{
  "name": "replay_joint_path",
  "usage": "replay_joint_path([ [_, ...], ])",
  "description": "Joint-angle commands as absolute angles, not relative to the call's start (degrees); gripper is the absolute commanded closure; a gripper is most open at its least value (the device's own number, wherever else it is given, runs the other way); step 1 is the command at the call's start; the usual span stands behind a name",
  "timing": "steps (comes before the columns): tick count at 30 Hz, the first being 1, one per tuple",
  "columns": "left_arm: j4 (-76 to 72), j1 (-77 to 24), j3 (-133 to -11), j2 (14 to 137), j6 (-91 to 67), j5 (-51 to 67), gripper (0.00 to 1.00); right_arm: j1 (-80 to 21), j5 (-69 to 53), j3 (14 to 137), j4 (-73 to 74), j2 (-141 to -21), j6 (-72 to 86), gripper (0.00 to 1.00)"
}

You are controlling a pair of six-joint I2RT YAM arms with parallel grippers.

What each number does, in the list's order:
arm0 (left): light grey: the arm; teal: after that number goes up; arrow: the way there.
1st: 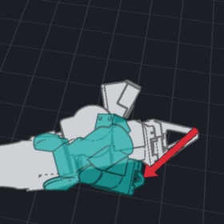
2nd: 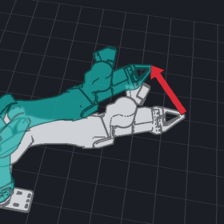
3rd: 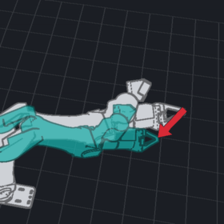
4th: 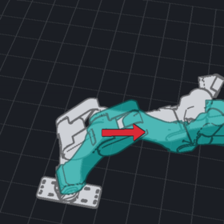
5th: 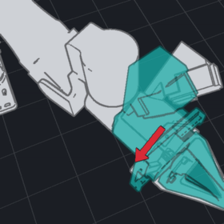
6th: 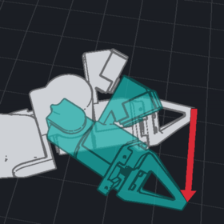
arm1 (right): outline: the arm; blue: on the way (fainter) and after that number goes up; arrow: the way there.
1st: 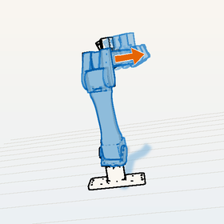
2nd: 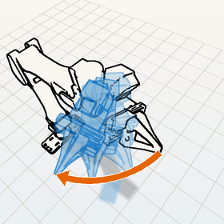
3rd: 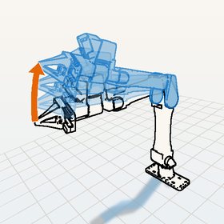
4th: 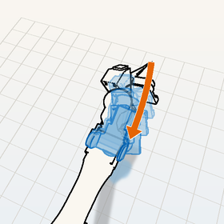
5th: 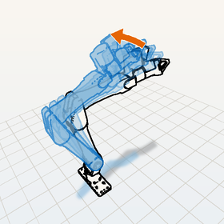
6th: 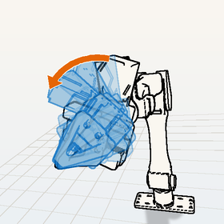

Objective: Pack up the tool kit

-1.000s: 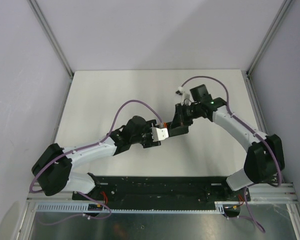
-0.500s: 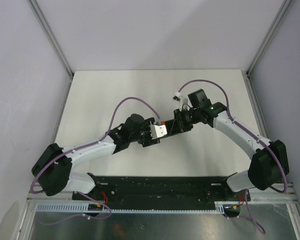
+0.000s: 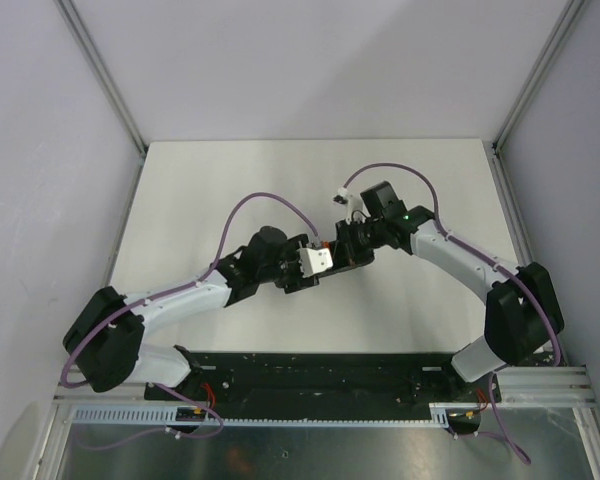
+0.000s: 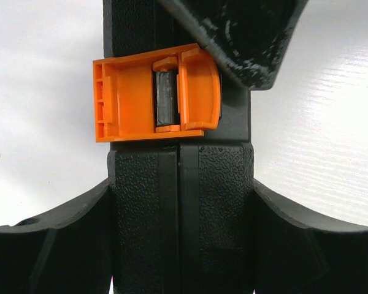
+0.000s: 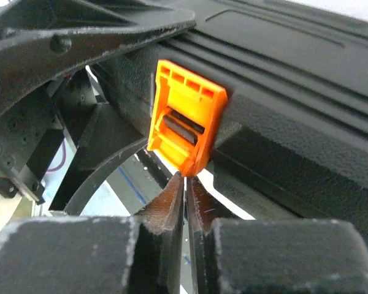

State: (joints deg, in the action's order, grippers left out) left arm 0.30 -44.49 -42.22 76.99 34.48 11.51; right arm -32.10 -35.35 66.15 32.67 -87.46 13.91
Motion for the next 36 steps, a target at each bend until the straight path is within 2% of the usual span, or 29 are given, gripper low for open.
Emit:
replay_joint_path([
  [1,5.37,-44.16,-42.23,76.99,32.61,14.34,1.00,-32.50,-31.60,66.27,26.42,-88.00,16.82,0.91],
  [11,5.36,-44.17,-41.27,76.14,33.42,13.90,1.00,-32.40,-29.35,66.30,17.24,-86.20,21.97,0.92],
  [20,5.38,-44.35,-40.87,75.73,34.21,13.10,1.00,-31.87,-30.21,66.27,14.75,-84.32,22.93,0.93],
  [36,5.29,-44.63,-40.52,75.38,34.62,12.27,1.00,-32.00,-28.87,66.63,14.33,-92.01,23.16,0.92],
])
